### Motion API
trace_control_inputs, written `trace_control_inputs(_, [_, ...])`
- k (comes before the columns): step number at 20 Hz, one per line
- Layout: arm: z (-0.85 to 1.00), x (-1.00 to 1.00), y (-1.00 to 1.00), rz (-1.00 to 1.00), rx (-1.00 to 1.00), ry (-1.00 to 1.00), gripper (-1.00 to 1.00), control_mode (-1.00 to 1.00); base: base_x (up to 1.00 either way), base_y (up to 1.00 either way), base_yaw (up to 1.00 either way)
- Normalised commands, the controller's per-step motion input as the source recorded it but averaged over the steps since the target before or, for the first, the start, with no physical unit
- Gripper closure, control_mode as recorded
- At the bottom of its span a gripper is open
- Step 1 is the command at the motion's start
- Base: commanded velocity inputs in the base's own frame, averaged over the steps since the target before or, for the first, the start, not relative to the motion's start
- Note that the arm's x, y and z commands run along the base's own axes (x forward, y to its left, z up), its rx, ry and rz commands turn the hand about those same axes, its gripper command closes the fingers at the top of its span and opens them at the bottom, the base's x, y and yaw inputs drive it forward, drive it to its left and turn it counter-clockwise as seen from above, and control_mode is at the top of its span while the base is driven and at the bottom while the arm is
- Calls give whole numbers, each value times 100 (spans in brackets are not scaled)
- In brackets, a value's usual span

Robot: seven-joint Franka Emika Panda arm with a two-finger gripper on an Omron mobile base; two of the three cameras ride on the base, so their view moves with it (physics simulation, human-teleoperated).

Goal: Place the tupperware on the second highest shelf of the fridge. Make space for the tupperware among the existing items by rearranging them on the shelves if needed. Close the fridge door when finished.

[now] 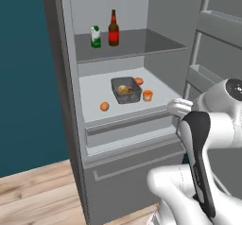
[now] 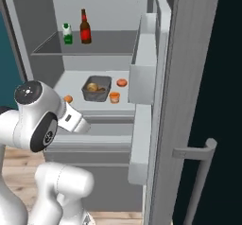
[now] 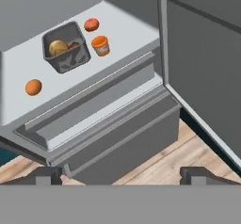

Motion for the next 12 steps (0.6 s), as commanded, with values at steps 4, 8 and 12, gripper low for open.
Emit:
trace_control_inputs(4, [0, 0, 0, 0, 0, 0, -100, 100, -72, 0, 8])
trace_control_inputs(8, [0, 0, 0, 0, 0, 0, -100, 100, -65, 0, 5])
trace_control_inputs(12, [0, 0, 0, 0, 0, 0, -100, 100, -61, 0, 3])
